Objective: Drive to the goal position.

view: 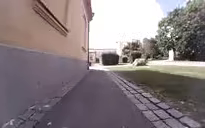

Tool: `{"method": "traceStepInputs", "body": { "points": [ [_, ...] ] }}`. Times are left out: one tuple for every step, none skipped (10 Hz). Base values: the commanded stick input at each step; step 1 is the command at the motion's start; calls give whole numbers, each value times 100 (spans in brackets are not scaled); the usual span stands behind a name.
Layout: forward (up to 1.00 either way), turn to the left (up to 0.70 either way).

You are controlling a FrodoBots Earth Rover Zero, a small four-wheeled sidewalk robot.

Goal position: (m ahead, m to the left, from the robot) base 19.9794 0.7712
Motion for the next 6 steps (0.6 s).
{"method": "traceStepInputs", "body": {
  "points": [
    [85, 0],
    [85, 0],
    [85, 0],
    [85, 0],
    [85, 0],
    [85, 0]
  ]
}}
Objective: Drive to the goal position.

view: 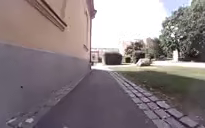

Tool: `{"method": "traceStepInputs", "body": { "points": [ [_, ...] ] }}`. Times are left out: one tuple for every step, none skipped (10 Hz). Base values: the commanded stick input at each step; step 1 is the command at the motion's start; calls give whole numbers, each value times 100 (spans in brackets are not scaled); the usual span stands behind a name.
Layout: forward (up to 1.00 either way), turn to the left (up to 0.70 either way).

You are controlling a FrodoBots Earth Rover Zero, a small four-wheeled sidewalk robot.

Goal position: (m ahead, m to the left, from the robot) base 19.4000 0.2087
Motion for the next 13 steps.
{"method": "traceStepInputs", "body": {
  "points": [
    [85, 0],
    [85, 0],
    [85, 0],
    [85, 0],
    [85, 0],
    [85, 0],
    [85, 0],
    [85, -15],
    [85, -30],
    [85, -9],
    [85, -30],
    [85, -30],
    [85, -24]
  ]
}}
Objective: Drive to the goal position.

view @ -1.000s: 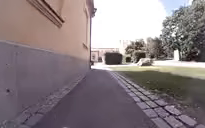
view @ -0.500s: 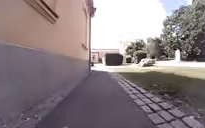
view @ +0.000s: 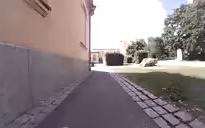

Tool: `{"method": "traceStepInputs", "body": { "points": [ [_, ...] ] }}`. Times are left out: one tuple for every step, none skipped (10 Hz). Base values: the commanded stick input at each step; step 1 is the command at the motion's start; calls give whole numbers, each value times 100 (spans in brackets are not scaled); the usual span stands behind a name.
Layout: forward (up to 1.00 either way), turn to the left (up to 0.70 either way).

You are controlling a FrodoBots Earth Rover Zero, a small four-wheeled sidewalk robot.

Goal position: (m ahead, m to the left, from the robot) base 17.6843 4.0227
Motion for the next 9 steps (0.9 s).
{"method": "traceStepInputs", "body": {
  "points": [
    [85, -14],
    [85, -31],
    [85, -26],
    [85, -10],
    [85, 0],
    [85, 0],
    [85, 0],
    [85, 0],
    [85, 0]
  ]
}}
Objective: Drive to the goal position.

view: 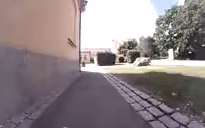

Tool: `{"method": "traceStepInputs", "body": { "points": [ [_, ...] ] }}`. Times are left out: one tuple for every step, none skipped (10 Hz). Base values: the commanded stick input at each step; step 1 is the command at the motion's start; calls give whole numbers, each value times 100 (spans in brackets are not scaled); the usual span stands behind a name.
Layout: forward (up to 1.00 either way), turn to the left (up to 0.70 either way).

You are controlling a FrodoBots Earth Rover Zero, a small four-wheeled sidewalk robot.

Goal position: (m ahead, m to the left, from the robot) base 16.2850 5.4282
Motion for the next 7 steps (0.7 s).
{"method": "traceStepInputs", "body": {
  "points": [
    [85, 0],
    [85, 0],
    [85, 0],
    [85, 0],
    [85, 18],
    [85, 34],
    [85, 34]
  ]
}}
